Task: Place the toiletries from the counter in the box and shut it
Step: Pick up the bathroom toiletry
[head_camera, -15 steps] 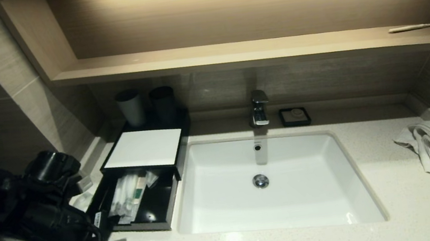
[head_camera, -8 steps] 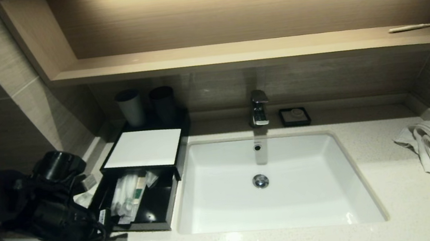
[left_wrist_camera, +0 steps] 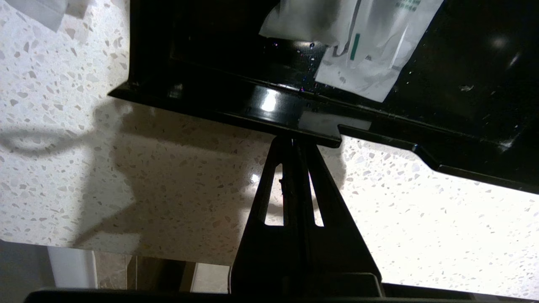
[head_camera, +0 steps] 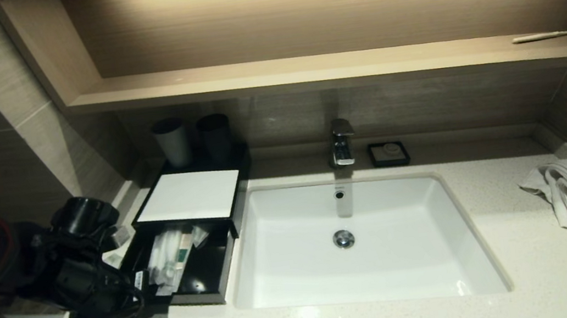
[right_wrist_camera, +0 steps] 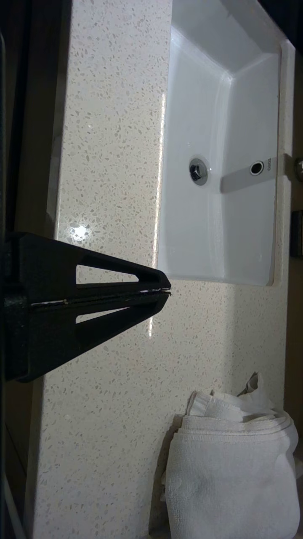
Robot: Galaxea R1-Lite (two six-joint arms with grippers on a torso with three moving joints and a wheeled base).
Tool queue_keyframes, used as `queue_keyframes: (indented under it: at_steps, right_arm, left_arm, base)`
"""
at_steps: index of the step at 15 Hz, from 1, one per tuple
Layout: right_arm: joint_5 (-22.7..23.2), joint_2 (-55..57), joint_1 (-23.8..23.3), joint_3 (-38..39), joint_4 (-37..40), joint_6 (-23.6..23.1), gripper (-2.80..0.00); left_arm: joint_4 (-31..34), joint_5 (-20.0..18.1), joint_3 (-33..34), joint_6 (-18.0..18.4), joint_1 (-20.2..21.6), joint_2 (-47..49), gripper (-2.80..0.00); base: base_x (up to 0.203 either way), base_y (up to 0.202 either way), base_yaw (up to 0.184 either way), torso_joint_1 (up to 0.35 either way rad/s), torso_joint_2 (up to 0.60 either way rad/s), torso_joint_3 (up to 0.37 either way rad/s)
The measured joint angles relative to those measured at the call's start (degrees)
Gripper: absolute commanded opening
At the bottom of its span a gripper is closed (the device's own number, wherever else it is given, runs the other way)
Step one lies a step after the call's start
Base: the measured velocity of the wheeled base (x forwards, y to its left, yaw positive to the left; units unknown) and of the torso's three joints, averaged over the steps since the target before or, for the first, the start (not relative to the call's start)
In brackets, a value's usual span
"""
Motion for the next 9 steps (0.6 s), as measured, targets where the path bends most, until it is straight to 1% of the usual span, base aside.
queue_keyframes:
  at_steps: [7,9]
  right_arm:
    - [0.0,0.0,0.0,0.0,0.0,0.0,-2.8]
    - [0.0,0.0,0.0,0.0,0.0,0.0,-2.8]
  left_arm:
    - [0.6,-0.1,-0.9,-0.2,0.0,-0.1,-2.8]
    - [0.8,1.1,-0.3,-0.2,0.7,-0.9,-2.8]
  base:
    - [0.0,0.0,0.0,0.0,0.0,0.0]
    - [0.0,0.0,0.0,0.0,0.0,0.0]
